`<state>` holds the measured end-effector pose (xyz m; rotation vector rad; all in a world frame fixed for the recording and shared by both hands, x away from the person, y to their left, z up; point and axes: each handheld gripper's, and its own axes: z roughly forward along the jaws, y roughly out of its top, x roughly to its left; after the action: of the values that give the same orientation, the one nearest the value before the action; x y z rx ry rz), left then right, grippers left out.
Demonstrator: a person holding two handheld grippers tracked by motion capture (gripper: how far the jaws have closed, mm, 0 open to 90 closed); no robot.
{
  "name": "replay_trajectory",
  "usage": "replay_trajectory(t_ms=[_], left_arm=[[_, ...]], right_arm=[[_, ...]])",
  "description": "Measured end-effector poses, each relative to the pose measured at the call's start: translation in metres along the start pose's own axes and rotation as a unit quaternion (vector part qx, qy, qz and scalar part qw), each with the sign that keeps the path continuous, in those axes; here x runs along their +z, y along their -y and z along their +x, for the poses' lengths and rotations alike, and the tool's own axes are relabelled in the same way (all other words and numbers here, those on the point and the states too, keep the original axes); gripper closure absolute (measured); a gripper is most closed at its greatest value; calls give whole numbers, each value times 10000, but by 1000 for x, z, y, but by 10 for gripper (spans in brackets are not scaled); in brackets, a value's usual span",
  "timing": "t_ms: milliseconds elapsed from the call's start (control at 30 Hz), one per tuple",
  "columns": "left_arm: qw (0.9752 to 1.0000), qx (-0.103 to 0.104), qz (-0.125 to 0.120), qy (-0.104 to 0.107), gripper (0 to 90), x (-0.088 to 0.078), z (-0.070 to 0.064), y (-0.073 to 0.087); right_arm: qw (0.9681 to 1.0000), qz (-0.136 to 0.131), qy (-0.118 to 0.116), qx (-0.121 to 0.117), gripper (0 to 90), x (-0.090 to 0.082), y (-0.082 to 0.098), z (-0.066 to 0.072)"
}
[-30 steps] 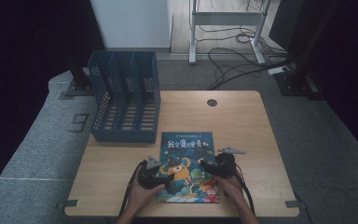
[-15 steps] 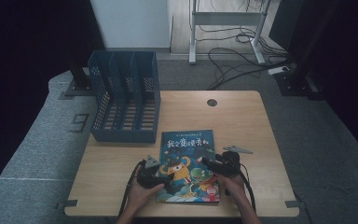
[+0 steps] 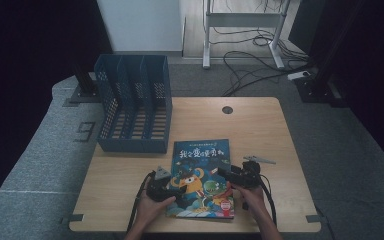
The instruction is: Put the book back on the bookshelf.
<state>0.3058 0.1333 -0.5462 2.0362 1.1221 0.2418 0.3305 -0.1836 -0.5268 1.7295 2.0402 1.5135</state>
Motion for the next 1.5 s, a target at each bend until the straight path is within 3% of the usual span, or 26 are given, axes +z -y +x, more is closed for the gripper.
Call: replay_trajectory(t_ms=[233, 533, 867, 1500], left_arm=[[10000, -28, -2, 35, 184, -1, 1, 0], [10000, 29, 9, -15, 182, 0, 0, 0], [9997, 175, 30, -181, 184, 2, -4, 1], [9997, 179, 37, -151, 188, 1, -3, 1]], right_arm=[[9993, -34, -214, 306, 270, -4, -2, -4], [9989, 106, -198, 410, 271, -2, -1, -6], [9990, 381, 127, 169, 258, 11, 5, -8], [9987, 382, 331, -11, 227, 21, 8, -8]])
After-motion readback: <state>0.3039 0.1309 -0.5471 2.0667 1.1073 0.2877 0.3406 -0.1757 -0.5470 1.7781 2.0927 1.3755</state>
